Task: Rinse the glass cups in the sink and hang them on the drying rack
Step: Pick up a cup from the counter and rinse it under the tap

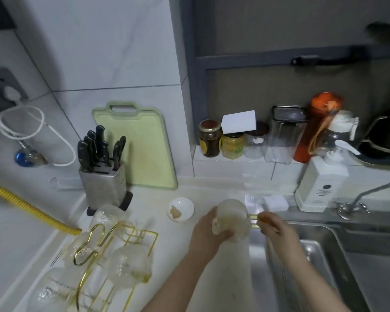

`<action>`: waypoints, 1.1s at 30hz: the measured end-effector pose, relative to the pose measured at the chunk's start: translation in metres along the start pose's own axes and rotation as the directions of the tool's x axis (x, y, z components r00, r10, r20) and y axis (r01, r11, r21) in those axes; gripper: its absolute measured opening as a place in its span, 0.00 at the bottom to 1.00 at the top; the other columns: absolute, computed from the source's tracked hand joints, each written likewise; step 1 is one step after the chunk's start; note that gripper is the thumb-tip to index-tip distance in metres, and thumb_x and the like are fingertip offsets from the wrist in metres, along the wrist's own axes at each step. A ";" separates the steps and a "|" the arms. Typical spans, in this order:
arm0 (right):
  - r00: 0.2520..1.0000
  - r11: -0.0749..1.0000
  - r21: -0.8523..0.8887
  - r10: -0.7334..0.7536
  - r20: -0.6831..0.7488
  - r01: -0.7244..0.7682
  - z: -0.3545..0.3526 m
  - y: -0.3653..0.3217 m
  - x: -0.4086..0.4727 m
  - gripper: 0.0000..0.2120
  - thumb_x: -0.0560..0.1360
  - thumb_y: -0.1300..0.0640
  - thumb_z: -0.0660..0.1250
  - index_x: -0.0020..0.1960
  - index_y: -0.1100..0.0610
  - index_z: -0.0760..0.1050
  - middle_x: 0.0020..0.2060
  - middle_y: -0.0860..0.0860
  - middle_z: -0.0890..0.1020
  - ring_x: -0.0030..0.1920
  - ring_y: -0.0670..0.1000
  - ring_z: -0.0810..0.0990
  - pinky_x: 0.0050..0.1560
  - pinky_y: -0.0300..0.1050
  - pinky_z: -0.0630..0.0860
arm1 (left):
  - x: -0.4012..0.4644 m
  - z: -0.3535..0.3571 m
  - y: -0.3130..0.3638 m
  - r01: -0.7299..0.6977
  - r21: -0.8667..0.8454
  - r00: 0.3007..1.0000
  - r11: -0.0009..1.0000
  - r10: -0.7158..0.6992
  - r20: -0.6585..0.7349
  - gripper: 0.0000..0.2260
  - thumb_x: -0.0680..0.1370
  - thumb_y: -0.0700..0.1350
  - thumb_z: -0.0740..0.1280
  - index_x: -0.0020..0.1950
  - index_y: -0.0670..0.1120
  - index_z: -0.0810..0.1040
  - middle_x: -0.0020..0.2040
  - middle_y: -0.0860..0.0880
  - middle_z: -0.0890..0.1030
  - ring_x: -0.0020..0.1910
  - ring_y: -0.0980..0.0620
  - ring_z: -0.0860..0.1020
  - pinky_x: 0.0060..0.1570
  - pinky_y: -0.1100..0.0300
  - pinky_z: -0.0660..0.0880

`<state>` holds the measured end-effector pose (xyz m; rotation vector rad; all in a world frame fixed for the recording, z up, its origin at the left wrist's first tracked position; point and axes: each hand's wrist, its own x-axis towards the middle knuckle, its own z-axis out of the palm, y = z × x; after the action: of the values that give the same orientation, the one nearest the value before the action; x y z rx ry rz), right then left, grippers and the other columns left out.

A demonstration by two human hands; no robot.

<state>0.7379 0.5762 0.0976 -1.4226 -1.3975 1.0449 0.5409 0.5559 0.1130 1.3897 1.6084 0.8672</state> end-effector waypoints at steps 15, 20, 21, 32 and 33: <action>0.974 0.991 0.131 0.037 -0.224 -0.007 -0.073 -0.023 -0.201 0.11 0.72 0.68 0.69 0.45 0.53 0.81 0.40 0.47 0.84 0.38 0.39 0.81 0.39 0.31 0.78 | -0.150 0.031 0.030 -0.234 -0.202 0.899 0.951 0.291 0.328 0.24 0.73 0.40 0.73 0.63 0.56 0.71 0.54 0.65 0.80 0.53 0.74 0.75 0.52 0.76 0.70; 0.928 0.996 0.068 0.071 -0.365 -0.050 -0.121 -0.012 -0.252 0.07 0.71 0.63 0.72 0.45 0.52 0.82 0.40 0.50 0.85 0.40 0.48 0.83 0.42 0.41 0.80 | -0.179 0.085 0.041 -0.173 -0.277 0.847 0.945 0.286 0.448 0.29 0.75 0.42 0.72 0.73 0.54 0.64 0.66 0.58 0.72 0.55 0.76 0.72 0.53 0.77 0.70; 0.920 0.997 0.053 0.073 -0.386 -0.057 -0.133 -0.010 -0.261 0.06 0.71 0.62 0.72 0.47 0.53 0.82 0.41 0.50 0.85 0.41 0.49 0.83 0.44 0.43 0.80 | -0.186 0.097 0.047 -0.163 -0.280 0.834 0.946 0.284 0.474 0.31 0.75 0.43 0.72 0.74 0.54 0.62 0.68 0.57 0.72 0.56 0.75 0.71 0.52 0.78 0.70; 0.875 1.000 -0.004 0.014 -0.483 -0.018 -0.280 0.037 -0.289 0.12 0.75 0.61 0.68 0.56 0.48 0.78 0.50 0.47 0.83 0.49 0.41 0.81 0.54 0.42 0.79 | -0.214 0.254 0.121 -0.094 -0.279 0.825 0.956 0.232 0.515 0.25 0.73 0.45 0.73 0.65 0.60 0.65 0.61 0.62 0.72 0.58 0.68 0.73 0.57 0.71 0.70; 0.890 0.998 -0.057 -0.018 -0.456 -0.009 -0.297 0.043 -0.287 0.14 0.74 0.61 0.68 0.57 0.47 0.76 0.52 0.46 0.82 0.51 0.38 0.80 0.57 0.37 0.77 | -0.215 0.271 0.128 -0.048 -0.293 0.844 0.955 0.196 0.499 0.28 0.72 0.48 0.74 0.68 0.58 0.64 0.65 0.57 0.72 0.61 0.62 0.73 0.62 0.64 0.71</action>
<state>1.0287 0.2828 0.1379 -1.5809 -1.0880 0.6102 0.8522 0.3594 0.1428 1.3900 0.9530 0.6693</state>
